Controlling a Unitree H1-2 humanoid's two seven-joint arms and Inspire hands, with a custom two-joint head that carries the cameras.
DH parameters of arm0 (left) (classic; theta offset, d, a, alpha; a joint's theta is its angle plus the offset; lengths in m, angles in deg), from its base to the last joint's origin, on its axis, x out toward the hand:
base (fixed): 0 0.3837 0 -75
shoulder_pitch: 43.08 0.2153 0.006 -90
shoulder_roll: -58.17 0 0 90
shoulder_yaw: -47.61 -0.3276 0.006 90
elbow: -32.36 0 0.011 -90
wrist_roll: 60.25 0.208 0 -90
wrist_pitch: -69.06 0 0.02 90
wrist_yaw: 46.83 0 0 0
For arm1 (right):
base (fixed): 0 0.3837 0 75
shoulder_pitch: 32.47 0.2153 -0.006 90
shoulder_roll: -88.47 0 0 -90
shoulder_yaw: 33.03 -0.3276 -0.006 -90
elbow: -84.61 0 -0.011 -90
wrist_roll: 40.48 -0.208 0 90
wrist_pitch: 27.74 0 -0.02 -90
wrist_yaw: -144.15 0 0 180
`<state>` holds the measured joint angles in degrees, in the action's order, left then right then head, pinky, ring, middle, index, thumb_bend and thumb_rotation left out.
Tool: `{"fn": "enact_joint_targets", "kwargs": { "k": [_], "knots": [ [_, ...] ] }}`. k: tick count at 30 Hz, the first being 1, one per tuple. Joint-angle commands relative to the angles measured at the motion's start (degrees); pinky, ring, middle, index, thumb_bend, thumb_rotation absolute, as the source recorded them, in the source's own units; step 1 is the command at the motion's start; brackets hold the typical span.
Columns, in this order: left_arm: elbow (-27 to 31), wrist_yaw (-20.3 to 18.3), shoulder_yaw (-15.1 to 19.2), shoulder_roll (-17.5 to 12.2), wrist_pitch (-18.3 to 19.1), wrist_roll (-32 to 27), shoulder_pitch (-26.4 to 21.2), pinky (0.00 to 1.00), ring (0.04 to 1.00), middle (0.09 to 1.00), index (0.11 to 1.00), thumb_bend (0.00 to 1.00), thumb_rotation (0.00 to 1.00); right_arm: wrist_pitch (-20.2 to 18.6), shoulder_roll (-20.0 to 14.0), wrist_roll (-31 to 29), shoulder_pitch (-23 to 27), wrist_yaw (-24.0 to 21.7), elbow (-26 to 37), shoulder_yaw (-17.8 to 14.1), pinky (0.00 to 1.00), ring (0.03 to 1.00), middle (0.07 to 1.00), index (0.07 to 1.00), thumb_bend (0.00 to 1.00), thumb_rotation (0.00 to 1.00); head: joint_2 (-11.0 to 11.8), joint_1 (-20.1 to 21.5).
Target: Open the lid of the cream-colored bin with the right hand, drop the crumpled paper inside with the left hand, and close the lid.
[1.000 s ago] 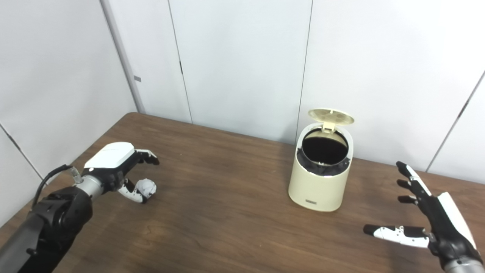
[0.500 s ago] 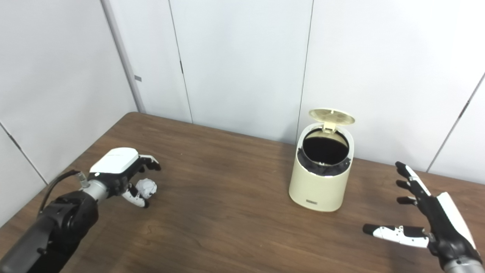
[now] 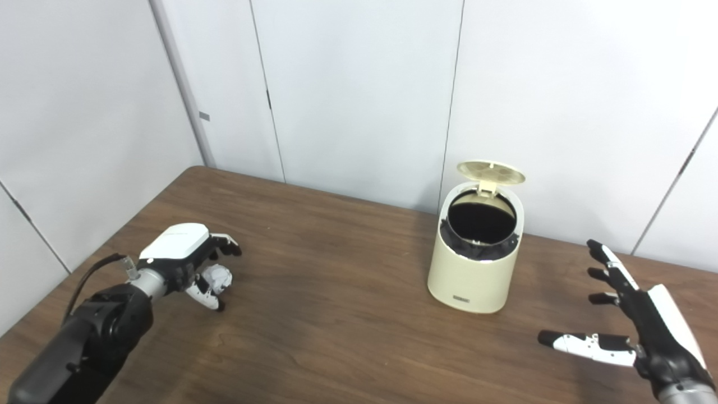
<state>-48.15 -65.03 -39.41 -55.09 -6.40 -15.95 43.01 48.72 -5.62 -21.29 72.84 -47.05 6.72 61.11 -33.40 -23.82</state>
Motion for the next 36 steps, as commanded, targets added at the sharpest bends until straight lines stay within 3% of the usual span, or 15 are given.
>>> {"fn": "enact_joint_targets", "kwargs": {
  "k": [1, 5, 9, 12, 13, 16, 25, 36],
  "knots": [
    [-0.59, 1.62, 0.04, -0.92, -0.42, -0.1, -1.11, 0.59, 0.71, 0.762, 0.742, 0.84, 0.0, 0.53, -1.03, -0.41, 1.95, -0.02, 2.2, -0.83, 0.75, 0.898, 0.954, 0.96, 0.84, 0.24, -0.08, 0.05],
    [-0.8, 1.65, -0.55, -0.84, 0.01, 0.36, -1.12, 0.6, 0.712, 0.752, 0.735, 0.84, 0.0, -0.38, -1.11, -0.57, 1.75, -0.32, 2.9, -1.01, 0.76, 0.907, 0.957, 0.964, 0.84, 0.24, -0.39, 0.1],
    [-2.09, 2.77, -1.18, -1.12, -1.61, -0.08, -0.97, 0.53, 0.613, 0.666, 0.684, 0.82, 0.0, -0.89, -1.23, -0.37, 1.67, -0.3, 3.39, -1.13, 0.74, 0.901, 0.955, 0.964, 0.84, 0.24, -0.58, 0.24],
    [-2.1, 1.8, -1.79, -1.29, -0.78, 0.08, -0.89, 0.5, 0.573, 0.635, 0.657, 0.8, 0.0, -1.36, -1.4, -0.43, 1.55, -0.34, 3.86, -1.28, 0.75, 0.907, 0.961, 0.96, 0.84, 0.26, -0.86, 0.07],
    [-1.63, 1.32, -1.87, -1.26, -0.36, 0.07, -0.85, 0.47, 0.548, 0.615, 0.561, 0.63, 0.02, -1.48, -1.45, -0.44, 1.52, -0.36, 3.98, -1.31, 0.75, 0.906, 0.961, 0.96, 0.84, 0.26, -0.86, 0.07],
    [-2.54, 2.26, -1.39, -0.86, -1.5, -1.91, -0.63, 0.45, 0.435, 0.513, 0.53, 0.52, 0.01, -1.24, -1.65, -0.28, 1.43, -0.23, 4.05, -1.35, 0.74, 0.904, 0.96, 0.957, 0.83, 0.25, -0.93, 0.09],
    [-3.15, 2.95, -2.14, -0.58, -0.9, -2.18, -0.37, 0.46, 0.431, 0.506, 0.48, 0.5, 0.0, -1.29, -1.83, -0.42, 1.49, -0.12, 4.3, -1.34, 0.74, 0.894, 0.953, 0.951, 0.82, 0.25, -1.05, 0.08],
    [-2.67, 3.04, -2.61, -0.54, -0.79, -3.04, -0.17, 0.47, 0.429, 0.503, 0.49, 0.5, 0.0, -0.94, -1.99, -0.48, 1.48, 0.1, 4.15, -1.61, 0.72, 0.891, 0.949, 0.946, 0.82, 0.27, -1.48, 0.32]
  ]
}}
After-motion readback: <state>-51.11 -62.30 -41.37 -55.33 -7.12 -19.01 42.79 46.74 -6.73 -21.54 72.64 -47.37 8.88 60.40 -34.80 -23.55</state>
